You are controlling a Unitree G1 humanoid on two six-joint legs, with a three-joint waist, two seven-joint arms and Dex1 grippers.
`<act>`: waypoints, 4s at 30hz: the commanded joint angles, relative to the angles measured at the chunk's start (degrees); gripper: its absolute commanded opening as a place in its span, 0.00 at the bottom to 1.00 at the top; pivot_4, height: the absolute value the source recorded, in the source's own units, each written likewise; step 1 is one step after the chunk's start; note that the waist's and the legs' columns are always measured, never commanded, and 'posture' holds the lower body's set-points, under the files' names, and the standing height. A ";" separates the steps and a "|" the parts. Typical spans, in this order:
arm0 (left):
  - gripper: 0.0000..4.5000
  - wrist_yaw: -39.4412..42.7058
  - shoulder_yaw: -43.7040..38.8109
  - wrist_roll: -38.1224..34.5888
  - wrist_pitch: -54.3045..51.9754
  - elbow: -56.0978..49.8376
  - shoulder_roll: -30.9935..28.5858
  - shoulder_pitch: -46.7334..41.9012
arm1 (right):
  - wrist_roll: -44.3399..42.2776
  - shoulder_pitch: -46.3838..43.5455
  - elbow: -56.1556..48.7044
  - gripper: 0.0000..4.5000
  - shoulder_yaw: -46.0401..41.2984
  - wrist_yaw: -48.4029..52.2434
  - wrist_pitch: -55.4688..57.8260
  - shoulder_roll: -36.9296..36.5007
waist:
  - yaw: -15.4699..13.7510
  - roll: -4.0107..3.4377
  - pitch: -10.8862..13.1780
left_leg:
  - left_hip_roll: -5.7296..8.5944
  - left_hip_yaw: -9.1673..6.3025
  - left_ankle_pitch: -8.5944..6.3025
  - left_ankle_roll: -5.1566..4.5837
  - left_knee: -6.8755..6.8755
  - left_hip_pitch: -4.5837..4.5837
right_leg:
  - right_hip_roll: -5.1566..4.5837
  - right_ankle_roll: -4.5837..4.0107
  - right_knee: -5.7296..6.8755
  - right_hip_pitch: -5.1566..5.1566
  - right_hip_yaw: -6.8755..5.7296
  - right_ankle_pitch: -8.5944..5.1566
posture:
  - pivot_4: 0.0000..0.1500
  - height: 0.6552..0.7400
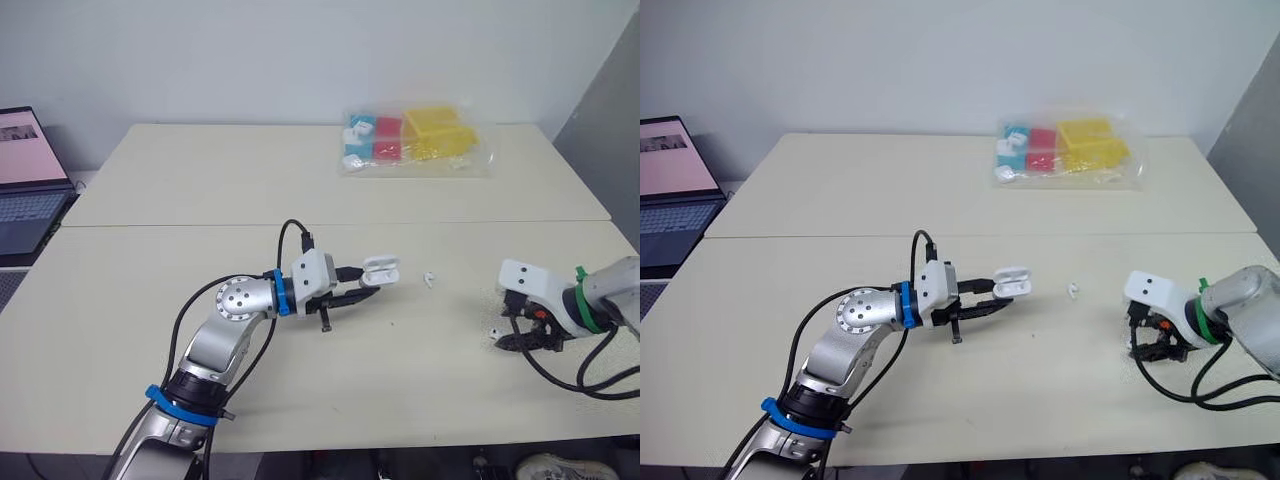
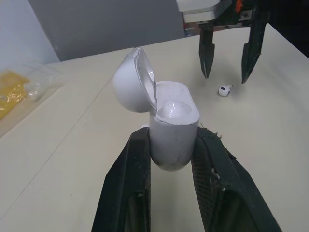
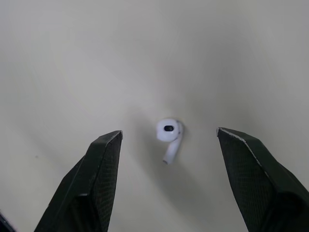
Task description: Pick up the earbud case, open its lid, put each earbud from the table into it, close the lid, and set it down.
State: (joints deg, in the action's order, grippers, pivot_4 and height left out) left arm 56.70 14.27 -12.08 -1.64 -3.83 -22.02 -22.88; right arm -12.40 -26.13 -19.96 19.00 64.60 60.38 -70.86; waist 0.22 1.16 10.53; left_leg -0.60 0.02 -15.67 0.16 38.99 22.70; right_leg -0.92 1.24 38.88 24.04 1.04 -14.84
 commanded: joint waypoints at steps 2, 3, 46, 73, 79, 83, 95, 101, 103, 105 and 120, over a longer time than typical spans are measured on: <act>0.18 -1.30 0.13 0.99 1.94 -0.92 0.76 -0.53 | 2.57 -3.09 2.66 0.72 3.43 0.21 0.40 1.16 | -0.07 0.00 0.00 | 0.00 -0.03 0.00 0.00 0.00 0.02 | 0.00 -0.20 0.00 0.01 -0.02 0.12 | 1.00 1.00; 0.18 -1.52 0.15 1.13 1.98 -0.91 0.90 -0.50 | 2.68 -3.63 3.07 0.72 3.90 0.54 0.61 1.38 | -0.08 0.00 0.00 | 0.01 -0.01 0.00 0.00 -0.01 0.03 | -0.01 -0.21 -0.01 0.02 -0.01 0.12 | 1.00 1.00; 0.18 -2.88 0.59 3.43 2.54 -0.76 1.73 1.11 | 1.51 -4.79 2.27 0.18 6.01 -1.15 7.04 4.94 | 0.04 0.00 0.00 | 0.01 -0.04 0.00 0.00 -0.01 0.01 | -0.03 -0.20 0.01 0.00 -0.05 0.12 | 1.00 1.00; 0.18 -4.32 -2.09 -1.82 -3.29 -3.67 2.63 1.37 | -4.94 3.30 -6.66 0.09 -17.03 -1.99 -7.53 3.66 | -0.05 0.01 0.00 | 0.02 -0.02 0.00 0.00 -0.01 0.03 | -0.05 -0.20 0.00 0.00 -0.03 0.12 | 1.00 1.00; 0.18 -4.28 -2.70 -4.81 -5.00 -4.47 3.22 1.52 | -14.46 5.59 -10.84 0.09 -30.50 -2.84 -11.17 12.24 | -0.12 0.02 0.00 | 0.04 -0.06 0.00 0.00 -0.01 0.02 | -0.01 -0.19 0.01 -0.05 -0.04 0.12 | 1.00 1.00; 0.18 -4.21 -2.72 -5.81 -5.50 -4.62 3.48 0.87 | -20.51 4.64 -14.19 0.09 -35.68 -7.50 -11.27 19.03 | -0.08 0.03 0.01 | 0.05 -0.05 0.00 0.00 -0.01 0.02 | -0.01 -0.19 0.00 -0.06 -0.02 0.13 | 1.00 1.00; 0.18 -6.21 -3.68 -7.51 -8.75 -4.78 4.70 -1.53 | -29.95 3.92 -24.36 0.09 -36.06 -31.36 -9.32 36.61 | -0.06 0.03 0.01 | 0.06 -0.09 0.01 -0.01 -0.01 0.03 | 0.12 -0.19 0.03 -0.06 0.01 0.13 | 1.00 1.00; 0.18 -6.73 -3.88 -8.57 -11.27 -5.82 5.21 -2.56 | -18.94 7.90 -25.30 0.09 -25.99 -38.35 -21.52 44.27 | -0.02 0.02 0.00 | 0.04 -0.17 0.01 -0.01 -0.02 0.04 | 0.18 -0.17 0.05 -0.05 0.00 0.12 | 1.00 1.00; 0.18 -6.65 -3.85 -8.69 -11.60 -5.85 5.24 -2.90 | -15.22 8.77 -23.67 0.09 -23.21 -39.01 -25.98 45.69 | -0.01 0.02 0.00 | 0.05 -0.10 0.01 -0.01 -0.01 0.02 | 0.22 0.04 0.05 -0.04 -0.01 -0.01 | 1.00 1.00; 0.18 -6.64 -3.87 -8.75 -11.89 -5.91 5.26 -3.11 | -13.15 9.20 -22.29 0.09 -21.79 -39.04 -28.87 46.37 | 0.03 0.02 0.00 | 0.05 -0.06 0.01 -0.01 -0.01 0.01 | 0.22 0.04 0.04 -0.04 0.01 0.00 | 1.00 1.00; 0.18 -7.57 -4.51 -11.11 -15.78 -7.83 5.20 -3.69 | -5.65 12.88 -15.65 0.09 -17.59 -38.77 -41.63 49.29 | 0.05 0.02 0.00 | 0.04 -0.09 0.01 -0.01 -0.02 0.00 | 0.22 -0.19 0.04 -0.05 0.01 0.13 | 1.00 1.00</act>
State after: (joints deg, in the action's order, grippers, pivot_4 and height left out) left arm 49.24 10.72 -22.02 -17.47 -8.98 -17.06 -25.55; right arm -18.46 -13.49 -34.66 1.89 26.06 20.44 -21.88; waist 0.27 1.17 10.54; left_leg -0.56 -0.07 -15.66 0.15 38.97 22.70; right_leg -0.70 1.05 38.93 23.99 1.04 -14.72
